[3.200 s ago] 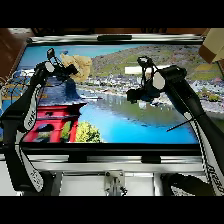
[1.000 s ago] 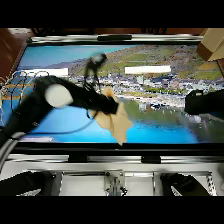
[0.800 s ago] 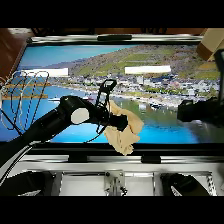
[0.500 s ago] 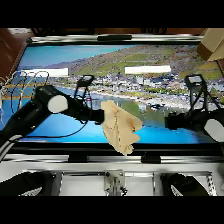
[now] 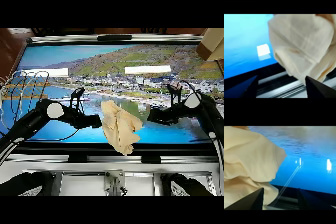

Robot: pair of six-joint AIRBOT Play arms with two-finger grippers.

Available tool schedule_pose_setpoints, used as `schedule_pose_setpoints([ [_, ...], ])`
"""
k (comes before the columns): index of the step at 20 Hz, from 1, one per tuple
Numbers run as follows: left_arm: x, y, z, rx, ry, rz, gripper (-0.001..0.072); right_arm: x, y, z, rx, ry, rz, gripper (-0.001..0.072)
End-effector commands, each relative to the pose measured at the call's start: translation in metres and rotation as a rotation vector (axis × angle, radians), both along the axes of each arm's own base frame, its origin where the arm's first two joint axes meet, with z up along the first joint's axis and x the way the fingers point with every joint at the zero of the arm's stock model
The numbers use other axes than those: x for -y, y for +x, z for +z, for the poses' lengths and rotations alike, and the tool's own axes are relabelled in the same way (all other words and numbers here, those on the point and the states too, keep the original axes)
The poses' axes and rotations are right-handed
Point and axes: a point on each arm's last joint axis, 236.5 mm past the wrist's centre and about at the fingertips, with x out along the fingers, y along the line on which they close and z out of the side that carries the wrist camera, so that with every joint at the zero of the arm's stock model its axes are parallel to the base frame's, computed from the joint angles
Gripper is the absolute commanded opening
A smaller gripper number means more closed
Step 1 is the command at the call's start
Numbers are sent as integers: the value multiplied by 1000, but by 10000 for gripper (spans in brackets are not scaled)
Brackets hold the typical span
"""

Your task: Fold the shirts.

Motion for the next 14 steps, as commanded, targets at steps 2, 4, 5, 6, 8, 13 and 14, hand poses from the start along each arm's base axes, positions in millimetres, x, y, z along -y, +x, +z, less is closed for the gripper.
schedule_pose_setpoints([
  [2,21,46,-14,69,-124,160,717,-21,-6,-46,-150,65,33,543],
  [4,20,48,-43,19,-86,167,716,-27,-4,-56,-150,59,53,543],
  [5,22,47,-54,-10,-81,176,716,-29,-1,-57,-138,57,53,543],
  [6,27,50,-61,-30,-99,200,716,-31,3,-58,-120,57,48,543],
  [8,37,63,-63,-2,-148,238,710,-36,11,-55,-98,81,25,543],
  [13,37,74,-68,15,-162,280,429,-48,21,-49,-71,141,-18,543],
  [14,37,74,-68,14,-162,280,402,-48,20,-50,-78,141,-18,543],
])
